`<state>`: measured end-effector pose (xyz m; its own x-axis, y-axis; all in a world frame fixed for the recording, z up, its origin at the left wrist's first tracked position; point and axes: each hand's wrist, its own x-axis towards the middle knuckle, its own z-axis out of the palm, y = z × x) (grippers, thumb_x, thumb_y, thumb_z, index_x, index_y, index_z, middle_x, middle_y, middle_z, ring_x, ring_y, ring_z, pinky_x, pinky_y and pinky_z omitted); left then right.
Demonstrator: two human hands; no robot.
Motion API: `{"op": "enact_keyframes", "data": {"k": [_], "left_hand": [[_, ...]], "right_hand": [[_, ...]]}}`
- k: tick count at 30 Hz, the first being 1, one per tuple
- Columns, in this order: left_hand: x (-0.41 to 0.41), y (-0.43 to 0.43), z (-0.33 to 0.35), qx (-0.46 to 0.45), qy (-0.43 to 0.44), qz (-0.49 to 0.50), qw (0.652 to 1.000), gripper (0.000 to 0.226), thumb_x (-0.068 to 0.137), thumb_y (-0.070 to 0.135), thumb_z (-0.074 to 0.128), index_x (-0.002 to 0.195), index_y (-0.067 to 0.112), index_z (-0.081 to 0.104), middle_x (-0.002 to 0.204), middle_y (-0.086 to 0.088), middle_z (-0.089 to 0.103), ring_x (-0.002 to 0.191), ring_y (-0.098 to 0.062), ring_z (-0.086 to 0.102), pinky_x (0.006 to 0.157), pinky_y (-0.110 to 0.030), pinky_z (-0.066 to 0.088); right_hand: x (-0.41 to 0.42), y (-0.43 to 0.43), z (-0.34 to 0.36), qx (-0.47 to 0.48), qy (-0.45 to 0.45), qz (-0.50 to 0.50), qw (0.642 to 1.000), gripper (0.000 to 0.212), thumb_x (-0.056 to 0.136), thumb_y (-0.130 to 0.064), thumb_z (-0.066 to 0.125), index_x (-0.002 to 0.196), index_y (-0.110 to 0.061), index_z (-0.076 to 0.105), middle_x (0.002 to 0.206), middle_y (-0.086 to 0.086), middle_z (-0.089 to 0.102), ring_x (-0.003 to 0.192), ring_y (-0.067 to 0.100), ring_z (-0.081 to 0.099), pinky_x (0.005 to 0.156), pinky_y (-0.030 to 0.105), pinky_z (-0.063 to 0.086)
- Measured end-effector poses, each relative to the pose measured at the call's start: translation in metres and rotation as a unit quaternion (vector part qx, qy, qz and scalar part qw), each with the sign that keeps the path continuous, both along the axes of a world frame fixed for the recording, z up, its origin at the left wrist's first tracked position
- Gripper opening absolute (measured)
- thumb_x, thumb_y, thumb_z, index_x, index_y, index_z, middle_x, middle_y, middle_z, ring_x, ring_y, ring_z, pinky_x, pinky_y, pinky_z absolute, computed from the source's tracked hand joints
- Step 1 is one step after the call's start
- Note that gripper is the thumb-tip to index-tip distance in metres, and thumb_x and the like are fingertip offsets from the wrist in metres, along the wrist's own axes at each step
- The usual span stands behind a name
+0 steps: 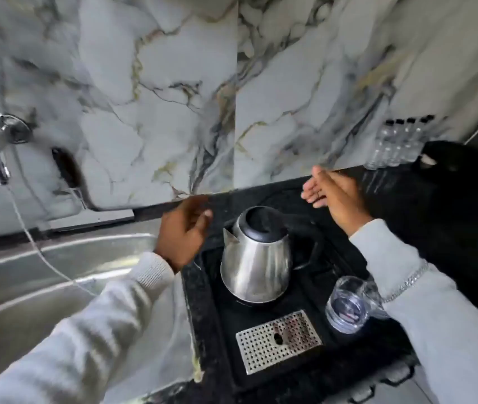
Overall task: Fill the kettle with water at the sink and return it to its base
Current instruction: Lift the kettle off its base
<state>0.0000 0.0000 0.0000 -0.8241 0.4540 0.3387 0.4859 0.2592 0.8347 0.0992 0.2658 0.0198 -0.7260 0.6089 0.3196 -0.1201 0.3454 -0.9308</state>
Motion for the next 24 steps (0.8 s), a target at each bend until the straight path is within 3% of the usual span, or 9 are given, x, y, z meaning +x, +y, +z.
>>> {"op": "enact_keyframes", "data": {"k": [2, 4, 7, 8, 11, 14, 20, 22, 24], "left_hand": [[0.009, 0.007, -0.018, -0.007, -0.014, 0.016, 1.000, 0.038, 0.087, 0.025, 0.056, 0.121, 0.007, 0.059, 0.105, -0.012, 0.072, 0.096, -0.020, 0.066, 0.090, -0.030, 0.053], [0.026, 0.009, -0.038, 0.001, -0.049, 0.006, 0.999, 0.050, 0.085, 0.035, 0.049, 0.129, 0.011, 0.053, 0.118, -0.010, 0.069, 0.111, -0.021, 0.063, 0.099, -0.032, 0.046], [0.039, 0.022, -0.061, 0.051, -0.106, -0.015, 0.993, 0.047, 0.090, 0.038, 0.046, 0.133, 0.020, 0.051, 0.131, -0.004, 0.064, 0.126, -0.017, 0.055, 0.111, -0.045, 0.041], [0.043, 0.025, -0.062, 0.066, -0.112, -0.014, 0.991, 0.045, 0.091, 0.038, 0.044, 0.133, 0.022, 0.051, 0.132, -0.002, 0.063, 0.128, -0.016, 0.053, 0.112, -0.047, 0.039], [0.050, 0.030, -0.067, 0.100, -0.127, 0.023, 0.987, 0.047, 0.092, 0.036, 0.041, 0.135, 0.017, 0.051, 0.134, -0.003, 0.061, 0.129, -0.013, 0.051, 0.113, -0.047, 0.038], [0.057, 0.033, -0.060, 0.117, -0.138, 0.035, 0.983, 0.049, 0.093, 0.036, 0.039, 0.136, 0.016, 0.050, 0.137, -0.004, 0.059, 0.132, -0.013, 0.049, 0.114, -0.046, 0.037], [0.045, 0.012, -0.015, 0.094, -0.006, 0.083, 0.992, 0.049, 0.093, 0.041, 0.037, 0.136, 0.021, 0.047, 0.125, 0.016, 0.064, 0.119, 0.010, 0.052, 0.104, -0.029, 0.044], [0.042, 0.003, 0.001, 0.092, 0.064, 0.115, 0.987, 0.054, 0.091, 0.042, 0.039, 0.139, 0.020, 0.042, 0.140, 0.003, 0.055, 0.131, -0.002, 0.046, 0.110, -0.034, 0.039], [0.040, -0.008, 0.011, 0.054, 0.146, 0.135, 0.979, 0.052, 0.089, 0.041, 0.040, 0.136, 0.019, 0.047, 0.153, -0.008, 0.037, 0.146, -0.020, 0.027, 0.118, -0.051, 0.026]], "right_hand": [[0.006, 0.009, -0.019, -0.128, -0.105, 0.033, 0.986, 0.059, 0.093, -0.057, 0.035, 0.072, -0.009, 0.063, 0.068, 0.011, 0.066, 0.062, 0.020, 0.058, 0.055, 0.026, 0.045], [0.010, 0.013, -0.046, -0.222, -0.170, 0.096, 0.955, 0.075, 0.089, -0.067, 0.025, 0.077, -0.002, 0.062, 0.065, 0.015, 0.062, 0.059, 0.024, 0.057, 0.057, 0.030, 0.046], [0.006, 0.011, -0.072, -0.293, -0.164, 0.159, 0.928, 0.085, 0.088, -0.068, 0.029, 0.097, 0.009, 0.063, 0.076, 0.023, 0.063, 0.075, 0.035, 0.061, 0.078, 0.040, 0.048], [0.005, 0.010, -0.076, -0.307, -0.148, 0.165, 0.926, 0.083, 0.088, -0.067, 0.032, 0.092, 0.009, 0.063, 0.078, 0.024, 0.061, 0.078, 0.038, 0.058, 0.080, 0.040, 0.047], [0.003, 0.004, -0.083, -0.313, -0.107, 0.166, 0.929, 0.077, 0.089, -0.063, 0.034, 0.046, -0.001, 0.052, 0.039, 0.013, 0.047, 0.040, 0.028, 0.047, 0.049, 0.030, 0.041], [0.005, 0.000, -0.082, -0.324, -0.074, 0.151, 0.931, 0.073, 0.091, -0.055, 0.037, 0.035, -0.009, 0.044, 0.028, 0.006, 0.038, 0.029, 0.020, 0.036, 0.038, 0.028, 0.031], [-0.006, -0.025, -0.053, -0.331, -0.002, 0.118, 0.936, 0.057, 0.087, -0.047, 0.049, 0.043, -0.010, 0.044, 0.031, 0.004, 0.038, 0.029, 0.019, 0.034, 0.037, 0.029, 0.025], [-0.017, -0.046, -0.041, -0.309, 0.016, 0.123, 0.943, 0.057, 0.086, -0.046, 0.050, 0.042, -0.010, 0.043, 0.032, 0.005, 0.038, 0.030, 0.020, 0.033, 0.038, 0.030, 0.026], [-0.029, -0.072, -0.032, -0.291, 0.025, 0.117, 0.949, 0.055, 0.085, -0.045, 0.051, 0.043, -0.010, 0.044, 0.032, 0.005, 0.038, 0.031, 0.021, 0.033, 0.038, 0.031, 0.026]]}}
